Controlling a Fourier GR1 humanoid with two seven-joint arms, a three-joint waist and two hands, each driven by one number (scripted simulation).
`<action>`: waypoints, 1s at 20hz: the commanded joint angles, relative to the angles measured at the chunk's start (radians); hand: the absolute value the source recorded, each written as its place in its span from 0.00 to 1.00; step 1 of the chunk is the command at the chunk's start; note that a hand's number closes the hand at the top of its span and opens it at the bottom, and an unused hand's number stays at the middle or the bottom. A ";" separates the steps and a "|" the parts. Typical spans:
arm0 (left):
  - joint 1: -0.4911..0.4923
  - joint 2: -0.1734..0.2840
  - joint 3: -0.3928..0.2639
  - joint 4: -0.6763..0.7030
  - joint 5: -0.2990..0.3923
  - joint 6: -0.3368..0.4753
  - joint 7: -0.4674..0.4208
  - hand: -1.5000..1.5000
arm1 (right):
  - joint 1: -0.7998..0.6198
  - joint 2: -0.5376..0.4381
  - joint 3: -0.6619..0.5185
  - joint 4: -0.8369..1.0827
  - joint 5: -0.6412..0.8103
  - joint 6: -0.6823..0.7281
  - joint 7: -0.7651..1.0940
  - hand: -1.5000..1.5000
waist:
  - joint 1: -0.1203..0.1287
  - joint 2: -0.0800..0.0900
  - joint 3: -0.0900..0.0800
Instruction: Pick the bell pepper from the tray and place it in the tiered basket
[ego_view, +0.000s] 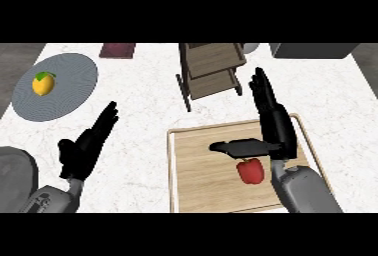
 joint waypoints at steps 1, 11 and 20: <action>0.010 -0.052 -0.007 -0.001 0.004 -0.045 -0.092 0.50 | 0.053 0.126 0.132 0.096 0.008 -0.129 -0.149 0.00 | 0.007 -0.004 0.004; -0.009 -0.079 0.025 0.081 0.000 -0.058 -0.097 0.50 | 0.029 -0.213 0.263 -0.124 0.468 -0.153 0.275 0.00 | -0.047 -0.028 -0.004; 0.021 -0.073 0.022 0.079 -0.017 -0.048 -0.111 0.50 | -0.032 -0.502 0.422 -0.289 0.643 0.291 0.740 0.00 | -0.057 -0.038 -0.009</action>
